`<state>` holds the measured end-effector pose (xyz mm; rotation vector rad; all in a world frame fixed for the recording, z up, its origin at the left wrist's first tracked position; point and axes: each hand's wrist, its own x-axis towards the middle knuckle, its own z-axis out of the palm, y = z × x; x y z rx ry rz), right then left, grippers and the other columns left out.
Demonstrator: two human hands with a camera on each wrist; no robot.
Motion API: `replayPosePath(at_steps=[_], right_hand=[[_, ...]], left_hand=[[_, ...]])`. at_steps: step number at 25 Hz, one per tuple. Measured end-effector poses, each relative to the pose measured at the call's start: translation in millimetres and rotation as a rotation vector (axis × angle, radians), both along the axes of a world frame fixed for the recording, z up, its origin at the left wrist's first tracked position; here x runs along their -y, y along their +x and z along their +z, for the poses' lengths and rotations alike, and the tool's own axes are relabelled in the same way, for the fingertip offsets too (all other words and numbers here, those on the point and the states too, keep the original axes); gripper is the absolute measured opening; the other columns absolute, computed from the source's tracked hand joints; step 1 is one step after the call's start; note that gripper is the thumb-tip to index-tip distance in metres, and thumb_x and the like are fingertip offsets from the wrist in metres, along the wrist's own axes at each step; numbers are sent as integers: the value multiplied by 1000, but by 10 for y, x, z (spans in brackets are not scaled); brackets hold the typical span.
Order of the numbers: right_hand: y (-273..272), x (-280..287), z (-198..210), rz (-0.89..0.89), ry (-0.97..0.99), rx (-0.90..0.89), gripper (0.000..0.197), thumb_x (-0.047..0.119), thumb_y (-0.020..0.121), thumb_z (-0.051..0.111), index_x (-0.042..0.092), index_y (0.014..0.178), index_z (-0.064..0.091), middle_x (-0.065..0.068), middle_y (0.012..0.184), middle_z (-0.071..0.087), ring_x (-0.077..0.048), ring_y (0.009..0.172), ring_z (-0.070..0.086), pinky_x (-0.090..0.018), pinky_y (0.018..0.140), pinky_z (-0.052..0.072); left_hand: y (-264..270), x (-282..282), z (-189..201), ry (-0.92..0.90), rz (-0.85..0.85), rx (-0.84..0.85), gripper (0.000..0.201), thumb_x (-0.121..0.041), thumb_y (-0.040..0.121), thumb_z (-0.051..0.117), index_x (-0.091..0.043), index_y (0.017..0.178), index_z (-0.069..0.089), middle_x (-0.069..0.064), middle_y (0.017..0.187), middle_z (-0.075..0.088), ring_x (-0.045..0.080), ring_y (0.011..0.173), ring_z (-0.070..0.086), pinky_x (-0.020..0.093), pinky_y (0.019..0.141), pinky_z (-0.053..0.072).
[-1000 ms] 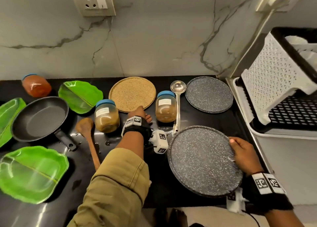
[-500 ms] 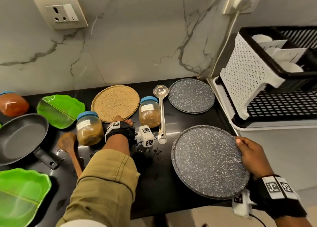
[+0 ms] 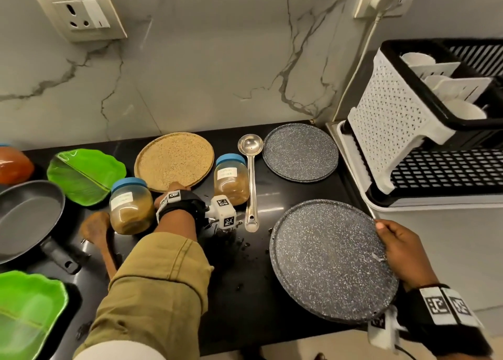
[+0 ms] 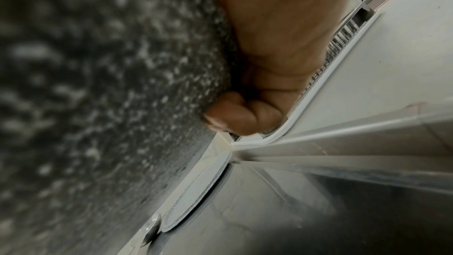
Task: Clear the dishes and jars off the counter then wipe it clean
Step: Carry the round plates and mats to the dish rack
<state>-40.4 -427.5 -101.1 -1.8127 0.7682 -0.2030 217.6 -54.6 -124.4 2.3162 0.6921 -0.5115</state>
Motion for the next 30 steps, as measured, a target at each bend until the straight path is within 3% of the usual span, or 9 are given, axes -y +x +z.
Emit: replayPosePath(at_steps=[4, 6, 8, 12, 14, 17, 22, 26, 30], right_hand=[[221, -195, 16, -35, 61, 42, 21, 18, 99, 51, 9, 109, 67, -5, 96, 68, -20, 91, 61, -29, 78, 44], [324, -283, -16, -55, 88, 75, 21, 20, 98, 53, 10, 110, 67, -7, 99, 69, -23, 96, 62, -33, 85, 46], [380, -333, -20, -76, 123, 119, 20, 21, 98, 54, 11, 109, 68, -9, 102, 70, -24, 97, 63, -38, 91, 49], [362, -384, 100, -110, 229, 205, 13, 18, 97, 55, 16, 94, 68, -9, 98, 70, -20, 90, 64, -35, 87, 50], [248, -296, 139, -122, 256, 215, 12, 17, 97, 56, 16, 93, 67, -12, 101, 70, -21, 89, 65, -37, 87, 51], [-32, -9, 253, -137, 248, 237, 12, 16, 96, 56, 12, 101, 66, -15, 104, 70, -27, 93, 66, -42, 89, 52], [-580, 564, 638, -144, 232, 324, 20, 12, 98, 52, 5, 111, 65, -10, 104, 70, -20, 90, 65, -35, 84, 52], [-979, 1169, 868, -191, 240, 410, 16, 11, 96, 54, 6, 108, 65, -6, 95, 70, -14, 81, 66, -33, 77, 52], [-1197, 1688, 1029, -239, 315, 455, 28, 7, 89, 64, 3, 117, 61, -8, 96, 71, -13, 72, 69, -28, 60, 55]], left_hand=[[11, 106, 253, -621, 830, 288, 51, -30, 86, 51, -11, 133, 42, 10, 132, 54, 31, 105, 62, 37, 61, 56], [29, 193, 454, -760, 970, 426, 55, -18, 91, 51, -9, 141, 29, 12, 141, 42, 32, 116, 54, 37, 63, 58], [16, 233, 594, -851, 1004, 546, 52, -12, 93, 48, -9, 138, 25, 16, 141, 36, 33, 115, 52, 48, 72, 59], [-164, 135, 613, -822, 945, 597, 41, -14, 91, 46, -9, 130, 36, 14, 122, 51, 30, 99, 60, 48, 78, 57], [-362, 181, 580, -731, 826, 548, 41, -17, 92, 42, -4, 131, 45, 21, 122, 57, 37, 104, 61, 46, 87, 54], [-844, 467, 706, -794, 660, 536, 43, -19, 98, 36, 4, 133, 44, 29, 130, 52, 43, 115, 55, 48, 96, 48], [-1588, 1167, 1027, -930, 574, 592, 37, -14, 96, 45, 0, 130, 51, 24, 126, 58, 24, 91, 58, 46, 88, 52], [-2056, 1863, 1280, -1034, 560, 600, 23, -14, 96, 48, -13, 116, 60, 8, 109, 63, 23, 93, 65, 37, 67, 59], [-2273, 2494, 1435, -1130, 467, 567, 13, -17, 100, 45, -22, 97, 57, 5, 107, 66, 19, 95, 66, 34, 72, 57]])
